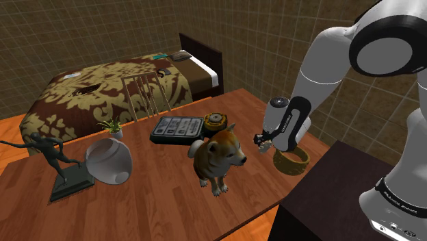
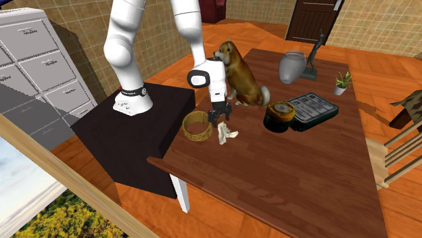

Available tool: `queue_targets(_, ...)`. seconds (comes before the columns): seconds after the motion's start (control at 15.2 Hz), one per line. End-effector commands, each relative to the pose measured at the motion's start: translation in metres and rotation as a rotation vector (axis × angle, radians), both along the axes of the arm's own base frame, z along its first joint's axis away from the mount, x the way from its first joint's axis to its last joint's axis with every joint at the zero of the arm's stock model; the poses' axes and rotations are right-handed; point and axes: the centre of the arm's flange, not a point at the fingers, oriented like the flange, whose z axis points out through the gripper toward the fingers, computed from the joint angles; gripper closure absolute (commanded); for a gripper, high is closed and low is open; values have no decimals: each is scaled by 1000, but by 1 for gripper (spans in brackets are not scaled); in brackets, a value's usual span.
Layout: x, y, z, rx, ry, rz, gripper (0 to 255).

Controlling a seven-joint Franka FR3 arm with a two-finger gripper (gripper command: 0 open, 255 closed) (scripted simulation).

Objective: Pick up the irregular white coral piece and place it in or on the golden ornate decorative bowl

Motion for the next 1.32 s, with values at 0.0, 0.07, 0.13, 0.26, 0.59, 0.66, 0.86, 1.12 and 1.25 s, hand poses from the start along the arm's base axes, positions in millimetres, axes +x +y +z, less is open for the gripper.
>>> queue_targets(0.0,0,0,0,0,0,0,0)
queue_targets(0.07,0,0,0,0,0,0,255)
queue_targets(0.13,0,0,0,0,0,0,255)
queue_targets(0.26,0,0,0,0,0,0,255)
queue_targets(0.59,0,-1,0,0,0,0,255)
queue_targets(0.66,0,0,0,0,0,0,255)
queue_targets(0.86,0,0,16,0,0,0,255)
queue_targets(1.12,0,0,37,0,0,0,255)
queue_targets(1.25,0,0,47,0,0,0,255)
